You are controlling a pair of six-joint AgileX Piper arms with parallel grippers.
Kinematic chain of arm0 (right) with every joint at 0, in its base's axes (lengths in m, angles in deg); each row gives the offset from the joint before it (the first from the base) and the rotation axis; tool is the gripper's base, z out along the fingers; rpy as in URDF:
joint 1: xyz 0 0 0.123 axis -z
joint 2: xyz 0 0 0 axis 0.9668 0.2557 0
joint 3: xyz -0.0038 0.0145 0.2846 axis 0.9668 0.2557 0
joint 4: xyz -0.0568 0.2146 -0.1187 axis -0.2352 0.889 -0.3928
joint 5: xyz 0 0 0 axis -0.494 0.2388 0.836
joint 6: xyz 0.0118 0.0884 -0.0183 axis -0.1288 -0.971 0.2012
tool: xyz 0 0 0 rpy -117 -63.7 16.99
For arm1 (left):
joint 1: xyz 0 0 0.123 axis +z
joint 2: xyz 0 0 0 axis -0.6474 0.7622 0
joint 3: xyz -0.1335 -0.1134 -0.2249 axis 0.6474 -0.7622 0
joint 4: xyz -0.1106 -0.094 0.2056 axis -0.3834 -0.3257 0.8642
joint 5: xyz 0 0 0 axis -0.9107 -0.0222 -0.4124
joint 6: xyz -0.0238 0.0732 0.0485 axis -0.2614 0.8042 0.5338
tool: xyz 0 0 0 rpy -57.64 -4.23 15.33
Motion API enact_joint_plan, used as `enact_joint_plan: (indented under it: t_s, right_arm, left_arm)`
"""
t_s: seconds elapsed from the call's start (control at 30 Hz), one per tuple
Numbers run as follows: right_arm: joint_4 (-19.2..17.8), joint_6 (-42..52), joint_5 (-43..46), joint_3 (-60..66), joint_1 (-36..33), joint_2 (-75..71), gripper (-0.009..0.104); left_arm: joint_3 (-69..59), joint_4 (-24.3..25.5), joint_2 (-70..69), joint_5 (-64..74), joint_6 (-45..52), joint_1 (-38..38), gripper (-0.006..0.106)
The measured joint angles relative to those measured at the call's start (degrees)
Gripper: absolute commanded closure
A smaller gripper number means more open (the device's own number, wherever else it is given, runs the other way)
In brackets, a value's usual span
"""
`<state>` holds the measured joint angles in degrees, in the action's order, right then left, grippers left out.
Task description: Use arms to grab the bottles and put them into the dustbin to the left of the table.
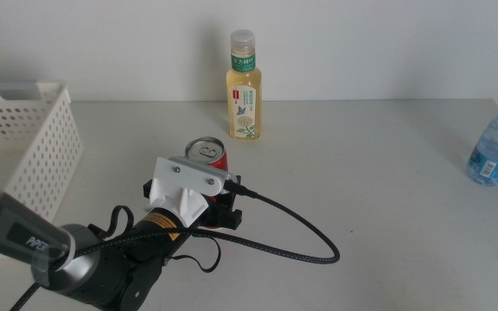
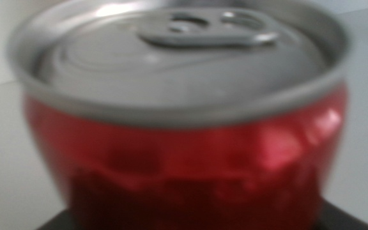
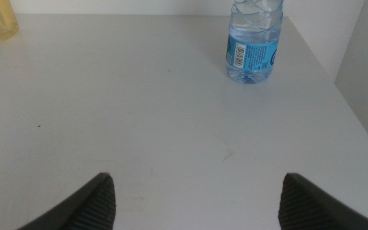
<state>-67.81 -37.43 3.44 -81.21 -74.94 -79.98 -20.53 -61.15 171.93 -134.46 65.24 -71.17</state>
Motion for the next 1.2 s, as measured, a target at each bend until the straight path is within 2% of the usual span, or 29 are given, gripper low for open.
enact_joint_plan:
  t_s: [0.07,0.1,0.23,0.43,0.67,0.83,1.03,1.2]
  right_arm:
    - [0.0,0.0,0.0,0.0,0.0,0.0,0.03]
    - [0.0,0.0,0.0,0.0,0.0,0.0,0.03]
    - [0.0,0.0,0.0,0.0,0.0,0.0,0.03]
    - [0.0,0.0,0.0,0.0,0.0,0.0,0.03]
    - [0.0,0.0,0.0,0.0,0.0,0.0,0.03]
    - [0.0,0.0,0.0,0.0,0.0,0.0,0.03]
    - [0.0,0.0,0.0,0.0,0.0,0.0,0.03]
    - [0.0,0.0,0.0,0.0,0.0,0.0,0.03]
  left_arm:
    - [0.19,0.01,0.04,0.01,-0.07,0.05,0.06]
    - [0.19,-0.06,0.04,0.16,0.16,0.05,0.085]
    - [0.3,-0.42,-0.88,2.55,1.55,0.05,0.097]
    - [0.25,-0.63,-8.12,16.91,3.32,0.05,0.099]
    - [2.16,-0.8,-23.47,34.59,3.72,0.05,0.099]
    - [10.4,-0.81,-29.99,58.15,7.65,1.2,0.099]
    - [23.13,-0.81,-31.44,85.51,9.65,9.8,0.099]
    - [34.43,-0.09,-31.44,102.69,11.99,18.34,0.099]
